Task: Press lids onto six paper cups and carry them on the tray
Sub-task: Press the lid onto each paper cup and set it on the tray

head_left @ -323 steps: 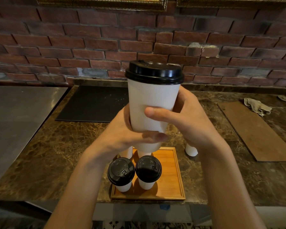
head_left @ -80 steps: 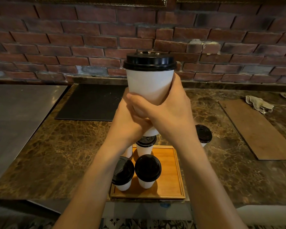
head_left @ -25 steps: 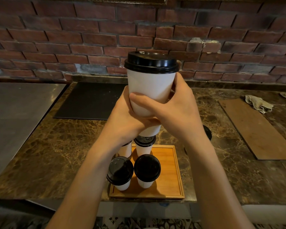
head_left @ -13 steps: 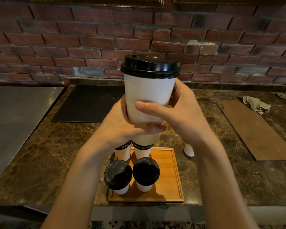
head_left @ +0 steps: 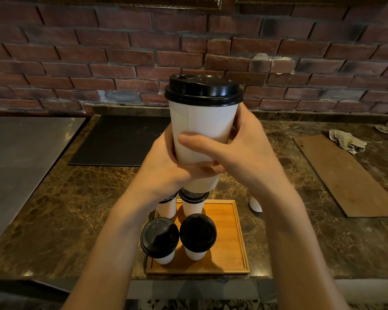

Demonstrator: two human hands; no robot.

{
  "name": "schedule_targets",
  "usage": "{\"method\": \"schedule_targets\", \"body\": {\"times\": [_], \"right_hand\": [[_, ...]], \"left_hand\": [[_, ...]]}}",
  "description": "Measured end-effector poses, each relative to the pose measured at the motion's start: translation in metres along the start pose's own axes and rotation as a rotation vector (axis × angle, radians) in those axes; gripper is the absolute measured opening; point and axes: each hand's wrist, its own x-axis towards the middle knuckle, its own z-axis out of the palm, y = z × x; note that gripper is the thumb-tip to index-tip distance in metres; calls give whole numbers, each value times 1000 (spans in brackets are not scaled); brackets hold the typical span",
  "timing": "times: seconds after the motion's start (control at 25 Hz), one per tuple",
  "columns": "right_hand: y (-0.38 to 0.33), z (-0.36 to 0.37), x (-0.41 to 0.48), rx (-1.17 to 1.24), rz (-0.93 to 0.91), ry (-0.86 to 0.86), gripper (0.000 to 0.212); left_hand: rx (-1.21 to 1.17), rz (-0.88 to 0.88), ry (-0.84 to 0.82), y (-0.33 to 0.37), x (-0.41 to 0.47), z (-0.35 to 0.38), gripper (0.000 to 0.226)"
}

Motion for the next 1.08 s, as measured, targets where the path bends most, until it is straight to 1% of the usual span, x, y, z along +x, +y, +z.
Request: {"method": "schedule_targets", "body": {"times": [0.16,0.2,0.4,0.6,0.72,0.8,0.92,1.0,1.08], "right_hand": [[-1,7,1,-55,18,75,71],[0,8,1,-64,22,88,70],[4,11,2,-132,58,116,75],[5,10,3,-154,38,124,73],[5,8,5,-124,4,137,73],[5,5,5,-93,-24,139,74],[9,-4,5,-76,-67,139,74],[15,-10,4,-87,-88,156,73],[24,-18,3,-104,-96,185,74]], "left_hand": [[41,37,59,-2,5,5,93],[55,36,78,-4,5,6,92],[97,18,153,-16,7,6,73],[38,-3,185,-23,10,5,74],[37,47,164,-21,11,4,78],[33,56,101,-20,10,1,81],[146,54,16,-23,4,-10,92],[205,9,66,-30,-3,-20,93],[261,-37,185,-44,-10,-31,85]]}}
